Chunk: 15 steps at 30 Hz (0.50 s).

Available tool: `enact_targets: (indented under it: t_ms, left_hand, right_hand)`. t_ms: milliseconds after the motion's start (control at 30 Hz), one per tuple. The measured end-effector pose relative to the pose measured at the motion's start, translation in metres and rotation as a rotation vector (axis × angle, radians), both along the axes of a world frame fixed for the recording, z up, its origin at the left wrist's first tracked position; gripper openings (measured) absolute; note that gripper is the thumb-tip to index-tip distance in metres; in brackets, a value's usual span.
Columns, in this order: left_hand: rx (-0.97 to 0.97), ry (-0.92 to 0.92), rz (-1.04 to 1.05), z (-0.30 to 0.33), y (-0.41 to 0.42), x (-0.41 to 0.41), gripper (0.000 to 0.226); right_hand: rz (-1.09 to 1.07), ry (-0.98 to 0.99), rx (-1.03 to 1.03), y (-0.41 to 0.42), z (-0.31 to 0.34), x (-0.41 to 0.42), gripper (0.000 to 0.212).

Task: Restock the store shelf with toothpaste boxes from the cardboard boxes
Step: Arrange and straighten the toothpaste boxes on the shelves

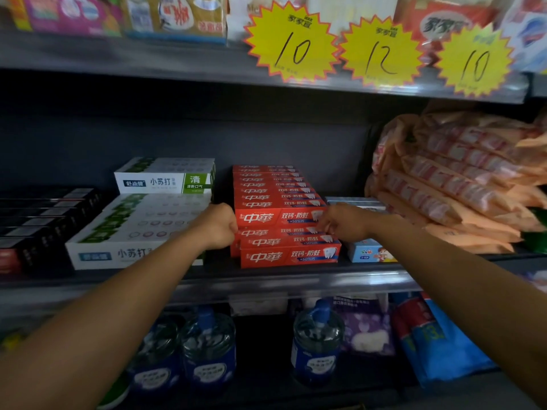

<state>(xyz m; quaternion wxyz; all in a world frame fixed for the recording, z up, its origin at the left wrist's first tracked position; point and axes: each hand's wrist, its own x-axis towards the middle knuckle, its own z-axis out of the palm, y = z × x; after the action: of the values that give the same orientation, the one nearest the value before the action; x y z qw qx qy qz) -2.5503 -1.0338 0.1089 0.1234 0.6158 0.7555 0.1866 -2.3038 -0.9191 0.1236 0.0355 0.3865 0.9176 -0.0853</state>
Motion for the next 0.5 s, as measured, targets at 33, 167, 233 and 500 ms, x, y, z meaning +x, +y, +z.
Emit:
enact_targets:
  t_ms: [33, 167, 233, 500]
  left_hand:
    - [-0.001, -0.011, -0.006, -0.0002, 0.0007, 0.0013, 0.015]
    - [-0.004, -0.011, -0.013, -0.001, 0.004, 0.0039, 0.017]
    - [-0.008, -0.009, -0.005, -0.0017, 0.0054, 0.0042, 0.017]
    - [-0.009, 0.035, -0.007, -0.0026, 0.0087, 0.0062, 0.016]
  right_hand:
    - [-0.008, 0.002, 0.004, 0.0017, -0.0008, 0.0021, 0.026]
    - [0.005, -0.019, 0.036, 0.0053, -0.003, 0.0065, 0.028]
    - [0.001, -0.014, 0.03, 0.0052, -0.0031, 0.0074, 0.028]
    - [0.004, -0.006, 0.012, -0.0018, -0.0002, 0.0084, 0.032]
